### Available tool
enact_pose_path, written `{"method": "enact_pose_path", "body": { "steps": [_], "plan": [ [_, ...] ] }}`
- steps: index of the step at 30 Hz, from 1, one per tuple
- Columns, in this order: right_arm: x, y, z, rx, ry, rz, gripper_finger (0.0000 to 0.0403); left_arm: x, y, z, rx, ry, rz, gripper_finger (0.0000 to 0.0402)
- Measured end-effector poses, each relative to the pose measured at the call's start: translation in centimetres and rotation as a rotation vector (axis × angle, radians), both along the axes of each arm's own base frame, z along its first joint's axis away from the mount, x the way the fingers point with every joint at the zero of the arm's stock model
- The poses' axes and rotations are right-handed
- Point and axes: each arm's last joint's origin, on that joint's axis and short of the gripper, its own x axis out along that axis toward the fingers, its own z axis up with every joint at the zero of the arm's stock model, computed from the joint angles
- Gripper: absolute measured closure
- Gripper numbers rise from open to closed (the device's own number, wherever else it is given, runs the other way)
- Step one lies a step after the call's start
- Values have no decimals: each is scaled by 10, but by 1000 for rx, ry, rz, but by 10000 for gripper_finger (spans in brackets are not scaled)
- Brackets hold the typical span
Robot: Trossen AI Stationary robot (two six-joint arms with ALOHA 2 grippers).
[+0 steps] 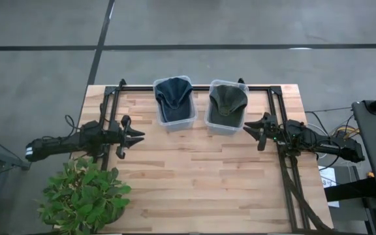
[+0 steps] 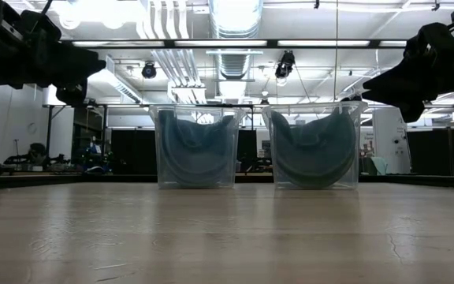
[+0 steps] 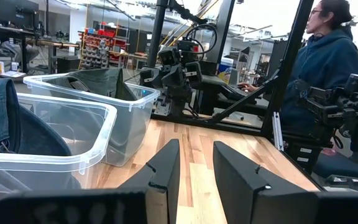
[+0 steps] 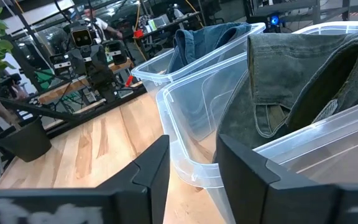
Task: Pick & Place hat
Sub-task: Return to Home Position
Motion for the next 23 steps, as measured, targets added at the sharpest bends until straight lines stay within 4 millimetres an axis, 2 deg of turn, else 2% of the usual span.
{"method": "enact_pose_path", "body": {
  "steps": [23],
  "plan": [
    [0, 0, 0, -1, 0, 0, 281, 0, 0, 0, 0, 0, 0, 312]
  ]
}}
